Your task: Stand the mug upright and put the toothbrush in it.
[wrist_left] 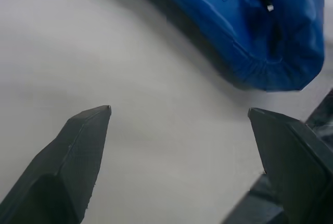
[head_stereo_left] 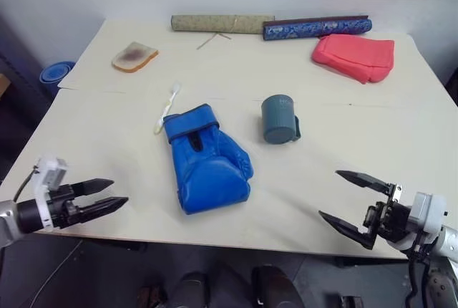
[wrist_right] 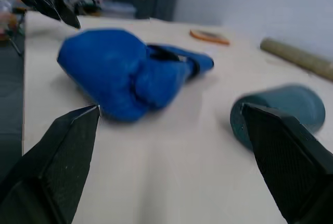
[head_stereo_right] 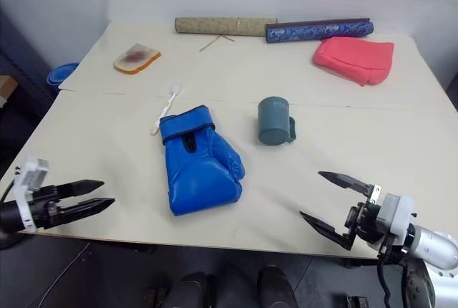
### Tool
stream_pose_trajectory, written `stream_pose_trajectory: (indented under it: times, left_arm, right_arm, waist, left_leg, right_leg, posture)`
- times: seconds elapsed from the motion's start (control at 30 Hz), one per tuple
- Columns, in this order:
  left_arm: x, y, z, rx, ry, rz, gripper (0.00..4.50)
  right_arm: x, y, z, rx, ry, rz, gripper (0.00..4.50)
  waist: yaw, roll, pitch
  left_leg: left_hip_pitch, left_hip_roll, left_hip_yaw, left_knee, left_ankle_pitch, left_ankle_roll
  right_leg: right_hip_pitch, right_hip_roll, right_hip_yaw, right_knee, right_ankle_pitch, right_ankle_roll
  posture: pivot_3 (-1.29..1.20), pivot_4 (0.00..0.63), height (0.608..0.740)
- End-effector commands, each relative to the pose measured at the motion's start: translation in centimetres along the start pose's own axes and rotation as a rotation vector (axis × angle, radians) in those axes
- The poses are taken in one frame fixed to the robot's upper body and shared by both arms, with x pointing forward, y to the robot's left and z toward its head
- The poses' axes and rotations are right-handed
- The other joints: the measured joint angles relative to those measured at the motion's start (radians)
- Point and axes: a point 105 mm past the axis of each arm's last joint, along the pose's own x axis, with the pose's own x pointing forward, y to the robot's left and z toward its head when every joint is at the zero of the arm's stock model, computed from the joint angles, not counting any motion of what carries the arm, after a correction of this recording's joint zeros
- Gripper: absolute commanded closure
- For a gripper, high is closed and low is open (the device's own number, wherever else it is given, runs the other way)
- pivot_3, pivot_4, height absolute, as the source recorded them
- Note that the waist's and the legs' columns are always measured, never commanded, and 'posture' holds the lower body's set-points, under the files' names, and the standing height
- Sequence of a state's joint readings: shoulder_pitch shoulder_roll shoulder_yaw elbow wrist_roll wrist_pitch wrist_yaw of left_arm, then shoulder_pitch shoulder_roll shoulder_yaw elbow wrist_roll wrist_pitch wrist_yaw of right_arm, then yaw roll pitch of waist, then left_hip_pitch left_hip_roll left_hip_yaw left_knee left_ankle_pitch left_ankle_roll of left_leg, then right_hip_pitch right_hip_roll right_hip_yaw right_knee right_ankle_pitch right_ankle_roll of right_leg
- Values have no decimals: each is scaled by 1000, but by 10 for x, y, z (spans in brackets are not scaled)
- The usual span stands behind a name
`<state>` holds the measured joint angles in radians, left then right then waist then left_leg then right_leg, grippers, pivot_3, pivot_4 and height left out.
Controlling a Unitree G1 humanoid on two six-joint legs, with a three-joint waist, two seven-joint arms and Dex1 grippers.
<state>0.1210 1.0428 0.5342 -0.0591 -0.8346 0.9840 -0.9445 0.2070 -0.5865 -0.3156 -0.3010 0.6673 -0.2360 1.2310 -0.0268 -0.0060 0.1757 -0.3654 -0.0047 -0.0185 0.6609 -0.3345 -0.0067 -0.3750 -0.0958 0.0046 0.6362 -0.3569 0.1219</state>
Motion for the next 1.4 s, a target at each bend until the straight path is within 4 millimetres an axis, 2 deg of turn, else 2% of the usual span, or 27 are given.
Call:
stream_pose_trajectory:
  times: [0.03, 0.17, 0.3, 0.4, 0.63, 0.73, 0.83, 0.97, 1.03, 1.13, 1.2, 1.23, 1.27, 1.33, 1.4]
  left_arm:
    - [-2, -4, 17, -178, -24, -7, 29]
    - [21, -12, 36, -266, -9, -20, 29]
    - [62, -19, 48, -323, 10, -45, 29]
    - [82, -33, 59, -326, -12, -125, 29]
    - [153, -68, 52, -380, 108, -265, 29]
    - [170, -78, 41, -390, 172, -278, 573]
    - [174, -79, 30, -365, 213, -245, 1367]
    - [172, -76, 35, -339, 158, -215, 2515]
    - [170, -67, 44, -280, 78, -150, 3052]
    - [151, -79, 73, -229, -114, -281, 3732]
    - [117, -96, 92, -136, -237, -437, 3833]
    - [98, -92, 96, -97, -254, -429, 3833]
    - [78, -81, 102, -86, -292, -390, 3833]
    - [39, -43, 113, -152, -376, -233, 3833]
    - [10, -8, 110, -251, -404, -79, 3833]
  right_arm:
    - [4, 7, 8, -81, -58, 71, 0]
    - [6, 4, 7, -110, -70, 78, 0]
    - [8, 0, 5, -115, -57, 62, 0]
    - [9, -2, 4, -121, -55, 52, 0]
    - [9, -5, 0, -118, -54, 34, 0]
    - [9, -6, 0, -123, -60, 23, 0]
    - [8, -6, 1, -124, -64, 7, 0]
    - [6, -5, -1, -115, -59, -3, 0]
    - [5, -4, -4, -112, -55, -9, 0]
    - [3, -3, -7, -107, -48, -19, 0]
    - [0, -2, -11, -96, -45, -25, 0]
    - [-1, -1, -14, -84, -43, -27, 0]
    - [-2, -1, -17, -75, -43, -30, 0]
    - [-4, -1, -23, -58, -37, -29, 0]
    - [-4, -1, -27, -45, -37, -27, 0]
  waist:
    - [11, 0, 0]
    - [26, -1, 0]
    - [27, -1, -1]
    - [21, -3, -1]
    - [25, -3, -1]
    - [26, -3, 0]
    - [24, -3, -1]
    - [25, -3, -1]
    - [25, -3, -1]
    - [25, -3, -1]
    - [23, -3, -1]
    - [19, -3, 0]
    - [22, -3, -1]
    - [9, -3, 0]
    - [-1, -2, 0]
  left_leg:
    - [0, -1, 0, 0, 0, 0]
    - [-2, -2, -1, 3, 0, 0]
    - [-2, -3, -1, 5, 0, 0]
    - [-3, -3, 0, 6, 0, -1]
    - [-3, -3, 1, 8, 1, -2]
    - [-3, -3, 0, 9, 1, -2]
    - [-3, -3, 0, 9, 1, -2]
    - [-3, -3, 0, 9, 1, -2]
    - [-3, -3, 0, 9, 1, -3]
    - [-3, -3, 0, 9, 1, -3]
    - [-3, -3, 0, 9, 1, -3]
    - [-3, -2, 0, 9, 1, -3]
    - [-3, -1, 0, 8, 2, -4]
    - [-2, -1, 1, 7, 2, -4]
    - [-1, -1, 0, 5, 2, -5]
  right_leg:
    - [0, 0, 0, 1, 0, 0]
    - [0, -1, 0, 2, 0, 0]
    - [-2, 0, -1, 9, 0, 0]
    - [-2, 0, -2, 10, 0, 1]
    - [-2, 1, -2, 10, 0, 1]
    - [-2, 1, -2, 10, 1, 1]
    - [-2, 1, -2, 10, 1, 1]
    - [-2, 1, -2, 9, 1, 1]
    - [-2, 1, -2, 9, 1, 1]
    - [-2, 1, -2, 7, 1, 1]
    - [-2, 1, -2, 7, 1, 1]
    - [-2, 1, -2, 7, 1, 1]
    - [-2, 2, -2, 8, 1, 1]
    - [-2, 2, -1, 7, 0, 1]
    - [-2, 2, -1, 6, 0, 0]
  posture:
    - [0, 150, 740]
    - [0, 150, 740]
    - [0, 150, 740]
    - [0, 150, 740]
    - [0, 150, 740]
    - [0, 150, 740]
    - [0, 150, 740]
    - [0, 150, 740]
    - [0, 150, 740]
    - [0, 150, 740]
    - [0, 150, 740]
    - [0, 150, 740]
    - [0, 150, 740]
    - [0, 150, 740]
    - [0, 150, 740]
